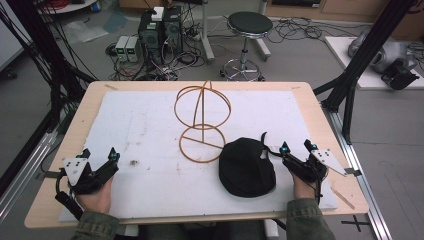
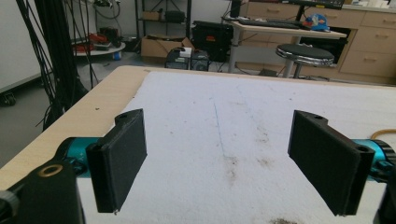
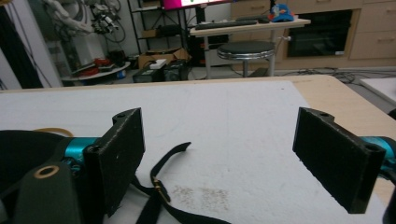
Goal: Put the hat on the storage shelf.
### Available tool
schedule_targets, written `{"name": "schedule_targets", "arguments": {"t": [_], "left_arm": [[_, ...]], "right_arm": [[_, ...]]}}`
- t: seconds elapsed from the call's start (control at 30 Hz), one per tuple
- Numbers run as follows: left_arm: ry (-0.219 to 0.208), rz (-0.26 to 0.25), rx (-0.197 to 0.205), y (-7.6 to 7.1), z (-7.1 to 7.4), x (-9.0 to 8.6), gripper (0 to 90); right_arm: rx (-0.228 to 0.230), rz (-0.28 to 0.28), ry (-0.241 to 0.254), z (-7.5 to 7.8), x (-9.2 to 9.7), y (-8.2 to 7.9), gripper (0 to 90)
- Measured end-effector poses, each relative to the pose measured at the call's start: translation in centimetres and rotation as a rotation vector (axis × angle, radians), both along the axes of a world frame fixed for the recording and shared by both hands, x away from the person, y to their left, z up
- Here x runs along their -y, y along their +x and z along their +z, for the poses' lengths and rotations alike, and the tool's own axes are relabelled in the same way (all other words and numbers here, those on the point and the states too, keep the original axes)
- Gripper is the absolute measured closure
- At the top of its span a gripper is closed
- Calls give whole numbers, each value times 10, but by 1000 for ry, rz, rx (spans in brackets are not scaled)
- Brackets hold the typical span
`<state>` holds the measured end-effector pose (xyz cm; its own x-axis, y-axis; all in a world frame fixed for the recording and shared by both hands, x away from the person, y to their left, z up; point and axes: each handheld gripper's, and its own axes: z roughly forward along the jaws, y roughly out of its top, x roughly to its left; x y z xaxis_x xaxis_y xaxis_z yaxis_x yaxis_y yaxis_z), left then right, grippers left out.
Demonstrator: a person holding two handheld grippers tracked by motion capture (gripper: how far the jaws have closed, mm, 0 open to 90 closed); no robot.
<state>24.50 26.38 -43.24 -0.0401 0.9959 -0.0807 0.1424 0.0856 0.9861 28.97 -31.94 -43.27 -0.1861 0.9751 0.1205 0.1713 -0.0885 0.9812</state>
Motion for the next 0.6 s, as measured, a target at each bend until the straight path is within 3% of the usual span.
{"name": "schedule_targets", "arguments": {"t": [0.2,0.4,0.6], "left_arm": [[1,-2,2,0,0,0,196],[9,-8,-4,0,0,1,196],[7,-9,-3,1,0,1,197]], "right_arm": [[16,54,9,12,-5,-5,161],[-18,117,8,20,-12,-5,161],[-49,225,-35,32,-25,-5,161]]}}
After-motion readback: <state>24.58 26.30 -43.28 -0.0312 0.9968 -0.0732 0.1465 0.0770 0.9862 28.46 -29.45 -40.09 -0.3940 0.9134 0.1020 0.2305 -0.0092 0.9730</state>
